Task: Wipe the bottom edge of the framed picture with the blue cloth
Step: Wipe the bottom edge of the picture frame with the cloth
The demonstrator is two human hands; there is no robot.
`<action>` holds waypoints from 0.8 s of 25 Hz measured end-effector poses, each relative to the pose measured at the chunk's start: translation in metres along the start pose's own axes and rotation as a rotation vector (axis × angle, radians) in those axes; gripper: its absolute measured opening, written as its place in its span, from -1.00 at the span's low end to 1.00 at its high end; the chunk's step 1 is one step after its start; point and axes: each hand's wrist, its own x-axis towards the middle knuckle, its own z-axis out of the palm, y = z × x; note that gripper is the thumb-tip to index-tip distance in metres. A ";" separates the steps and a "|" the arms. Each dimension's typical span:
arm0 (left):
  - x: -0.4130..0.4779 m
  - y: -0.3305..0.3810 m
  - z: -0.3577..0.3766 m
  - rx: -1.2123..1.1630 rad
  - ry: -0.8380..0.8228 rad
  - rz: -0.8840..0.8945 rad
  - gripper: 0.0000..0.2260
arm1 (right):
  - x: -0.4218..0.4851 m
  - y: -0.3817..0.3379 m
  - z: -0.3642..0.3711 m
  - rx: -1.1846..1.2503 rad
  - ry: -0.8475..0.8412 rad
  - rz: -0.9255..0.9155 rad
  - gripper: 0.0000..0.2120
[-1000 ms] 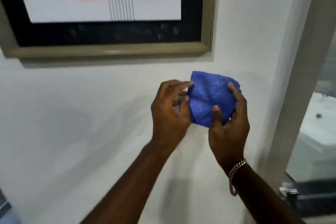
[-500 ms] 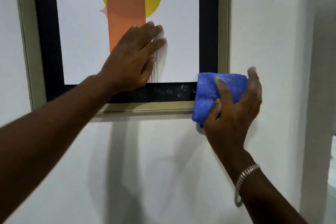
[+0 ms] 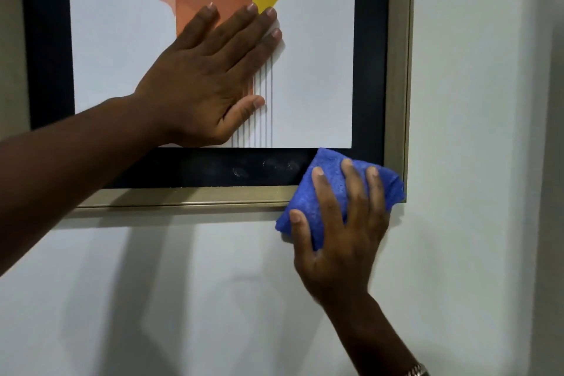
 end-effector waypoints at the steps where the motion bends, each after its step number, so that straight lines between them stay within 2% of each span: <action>1: 0.000 0.001 0.000 0.004 0.007 -0.002 -0.35 | 0.000 -0.003 0.002 -0.008 0.011 0.026 -0.55; 4: -0.001 0.002 0.002 0.007 0.021 -0.002 -0.35 | 0.009 -0.020 0.010 0.042 0.071 0.183 -0.56; 8: -0.002 -0.003 0.002 -0.014 0.028 0.015 -0.32 | 0.002 -0.018 0.011 0.004 0.045 0.094 -0.56; 11: -0.004 -0.004 0.003 -0.016 0.039 0.028 -0.32 | 0.010 -0.027 0.017 0.036 0.122 0.250 -0.56; 14: -0.006 -0.008 0.002 -0.027 0.040 0.046 -0.31 | 0.004 -0.035 0.019 0.014 0.076 0.139 -0.57; 18: -0.011 -0.012 0.004 -0.026 0.045 0.064 -0.30 | 0.007 -0.046 0.026 0.029 0.140 0.247 -0.58; 20: -0.013 -0.016 0.004 -0.030 0.047 0.077 -0.30 | 0.003 -0.053 0.030 0.017 0.094 0.158 -0.58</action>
